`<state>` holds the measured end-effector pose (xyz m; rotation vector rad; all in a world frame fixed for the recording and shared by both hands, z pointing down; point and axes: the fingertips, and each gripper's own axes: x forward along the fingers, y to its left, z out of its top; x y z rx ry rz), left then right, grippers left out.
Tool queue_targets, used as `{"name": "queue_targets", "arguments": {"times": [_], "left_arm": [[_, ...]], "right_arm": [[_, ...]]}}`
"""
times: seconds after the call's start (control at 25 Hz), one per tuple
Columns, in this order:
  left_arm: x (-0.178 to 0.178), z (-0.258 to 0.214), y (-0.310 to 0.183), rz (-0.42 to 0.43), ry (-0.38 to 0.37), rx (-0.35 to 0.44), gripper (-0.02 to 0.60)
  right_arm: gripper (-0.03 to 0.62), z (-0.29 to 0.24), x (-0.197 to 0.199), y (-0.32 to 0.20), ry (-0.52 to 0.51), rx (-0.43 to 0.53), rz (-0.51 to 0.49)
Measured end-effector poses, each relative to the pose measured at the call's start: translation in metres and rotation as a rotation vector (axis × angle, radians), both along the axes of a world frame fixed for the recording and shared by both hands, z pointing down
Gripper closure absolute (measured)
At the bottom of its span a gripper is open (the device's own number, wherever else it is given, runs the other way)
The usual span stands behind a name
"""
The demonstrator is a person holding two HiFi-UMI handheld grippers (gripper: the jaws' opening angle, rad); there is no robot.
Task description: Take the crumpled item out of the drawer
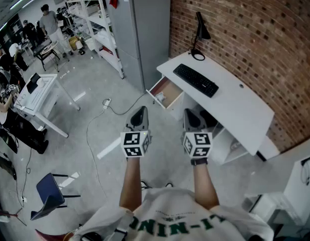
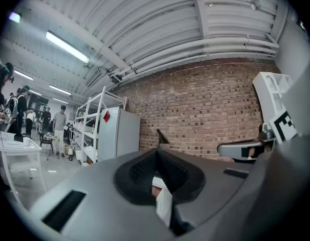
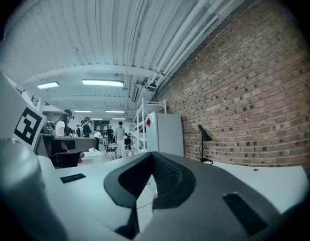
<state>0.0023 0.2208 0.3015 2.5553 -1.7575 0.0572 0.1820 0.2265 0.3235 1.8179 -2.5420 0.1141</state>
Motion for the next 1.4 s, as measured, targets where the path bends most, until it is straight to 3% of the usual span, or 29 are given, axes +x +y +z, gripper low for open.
{"name": "queue_targets", "arguments": {"times": [0.24, 0.68, 0.8, 1.4], "left_arm": [[0.023, 0.005, 0.002, -0.002, 0.021, -0.010, 0.588], [0.036, 0.026, -0.026, -0.002, -0.015, -0.033, 0.588], [0.036, 0.039, -0.047, 0.009, -0.014, -0.051, 0.588], [-0.002, 0.026, -0.223, 0.063, 0.056, -0.039, 0.588]], "right_arm": [[0.592, 0.008, 0.018, -0.001, -0.029, -0.010, -0.024], [0.592, 0.027, 0.025, -0.031, -0.117, -0.030, -0.053], [0.592, 0.031, 0.025, -0.051, -0.180, -0.031, -0.054], [0.591, 0.038, -0.019, -0.212, -0.122, -0.070, 0.002]]}}
